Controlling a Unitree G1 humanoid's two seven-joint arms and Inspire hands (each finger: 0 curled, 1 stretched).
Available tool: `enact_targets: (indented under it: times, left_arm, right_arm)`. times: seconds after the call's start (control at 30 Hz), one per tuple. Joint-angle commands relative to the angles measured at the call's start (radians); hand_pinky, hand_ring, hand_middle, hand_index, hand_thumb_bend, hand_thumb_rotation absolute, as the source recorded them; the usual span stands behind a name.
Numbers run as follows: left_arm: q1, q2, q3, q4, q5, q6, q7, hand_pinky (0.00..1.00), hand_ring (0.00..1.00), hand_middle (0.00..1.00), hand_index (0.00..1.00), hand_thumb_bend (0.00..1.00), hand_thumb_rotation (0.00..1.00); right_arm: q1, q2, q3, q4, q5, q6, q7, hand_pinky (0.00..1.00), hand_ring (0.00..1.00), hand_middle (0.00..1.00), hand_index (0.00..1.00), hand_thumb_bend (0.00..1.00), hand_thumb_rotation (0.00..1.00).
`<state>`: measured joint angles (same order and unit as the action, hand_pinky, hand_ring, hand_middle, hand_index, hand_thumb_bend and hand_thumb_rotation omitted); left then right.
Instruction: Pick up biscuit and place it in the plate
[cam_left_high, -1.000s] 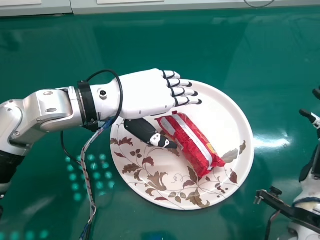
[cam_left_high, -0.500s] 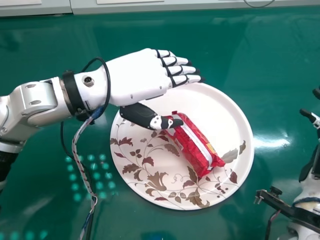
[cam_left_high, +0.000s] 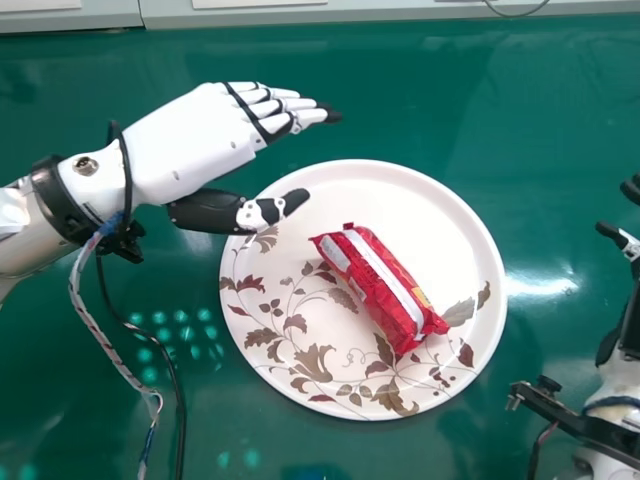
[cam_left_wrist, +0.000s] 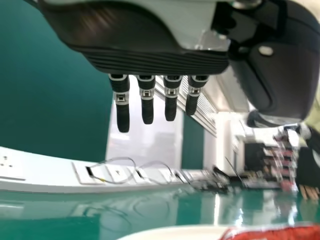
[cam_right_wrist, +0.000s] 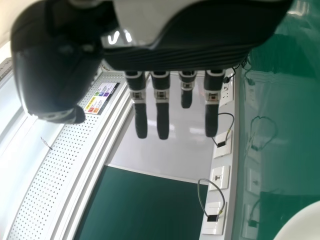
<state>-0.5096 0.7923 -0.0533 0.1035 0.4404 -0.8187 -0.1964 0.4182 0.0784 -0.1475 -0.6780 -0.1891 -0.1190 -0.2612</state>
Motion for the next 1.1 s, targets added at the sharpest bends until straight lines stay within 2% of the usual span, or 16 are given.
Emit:
enact_targets:
  times: [0.0,0.03,0.07,0.1,0.13,0.2,0.27,0.4,0.53,0.63,0.7,0.8,0.93,1.07]
  left_arm:
    - [0.064,0.006,0.043,-0.021,-0.053,0.032,-0.008,0.8,0.9,0.95,0.96,0.37,0.77]
    - [0.088,-0.001,0.062,-0.034,-0.078,0.058,-0.009,0.79,0.89,0.94,0.96,0.33,0.74]
    - [0.109,-0.014,0.078,-0.041,-0.105,0.074,-0.004,0.78,0.88,0.93,0.94,0.3,0.67]
    - [0.128,-0.026,0.09,-0.049,-0.138,0.093,-0.004,0.75,0.84,0.89,0.91,0.26,0.54]
    - [0.147,-0.038,0.101,-0.054,-0.175,0.113,-0.007,0.73,0.83,0.88,0.89,0.23,0.48]
    - [0.179,-0.06,0.115,-0.058,-0.229,0.145,-0.014,0.7,0.82,0.87,0.87,0.19,0.43]
    - [0.202,-0.086,0.128,-0.052,-0.265,0.159,-0.01,0.67,0.8,0.86,0.85,0.17,0.4]
    - [0.234,-0.136,0.141,-0.059,-0.311,0.195,-0.005,0.65,0.8,0.86,0.85,0.18,0.45]
    - [0.258,-0.178,0.151,-0.09,-0.334,0.256,-0.004,0.61,0.79,0.86,0.85,0.18,0.44]
    - [0.264,-0.209,0.158,-0.094,-0.351,0.273,-0.001,0.6,0.79,0.85,0.85,0.18,0.36]
    - [0.267,-0.232,0.166,-0.101,-0.351,0.293,0.009,0.61,0.79,0.85,0.85,0.19,0.32]
    - [0.272,-0.26,0.172,-0.11,-0.331,0.312,0.03,0.6,0.78,0.83,0.85,0.2,0.31]
    - [0.279,-0.291,0.179,-0.101,-0.311,0.303,0.06,0.59,0.76,0.82,0.83,0.2,0.27]
    - [0.306,-0.324,0.195,-0.123,-0.31,0.323,0.089,0.59,0.74,0.81,0.8,0.22,0.23]
  right_arm:
    - [0.011,0.018,0.0,0.005,-0.011,0.003,-0.004,0.67,0.78,0.8,0.79,0.65,0.41]
    - [0.01,0.019,0.001,0.005,-0.011,0.005,-0.004,0.67,0.78,0.8,0.79,0.65,0.42]
    - [0.009,0.019,0.001,0.005,-0.009,0.003,-0.004,0.67,0.78,0.8,0.79,0.64,0.41]
    - [0.009,0.02,0.002,0.005,-0.01,0.004,-0.004,0.67,0.78,0.8,0.79,0.64,0.41]
    - [0.009,0.021,0.003,0.004,-0.005,0.006,-0.003,0.67,0.78,0.8,0.79,0.63,0.41]
    - [0.007,0.022,0.004,0.004,-0.007,0.009,-0.005,0.66,0.78,0.8,0.79,0.63,0.39]
    - [0.002,0.021,0.003,0.008,-0.008,0.008,-0.007,0.66,0.78,0.8,0.79,0.63,0.39]
    - [-0.012,0.018,0.002,0.017,-0.009,0.012,-0.009,0.67,0.78,0.8,0.79,0.63,0.4]
    - [-0.032,0.02,0.006,0.023,-0.008,0.025,-0.012,0.68,0.78,0.8,0.78,0.64,0.4]
    - [-0.047,0.018,0.009,0.03,-0.012,0.029,-0.016,0.68,0.78,0.79,0.78,0.65,0.4]
    - [-0.056,0.019,0.012,0.038,-0.008,0.025,-0.021,0.67,0.78,0.79,0.78,0.65,0.39]
    - [-0.065,0.017,0.016,0.043,-0.002,0.023,-0.022,0.67,0.77,0.79,0.78,0.66,0.37]
    - [-0.073,0.015,0.021,0.048,-0.008,0.028,-0.027,0.68,0.78,0.79,0.78,0.64,0.37]
    - [-0.079,0.01,0.024,0.05,-0.001,0.029,-0.021,0.68,0.79,0.8,0.78,0.65,0.38]
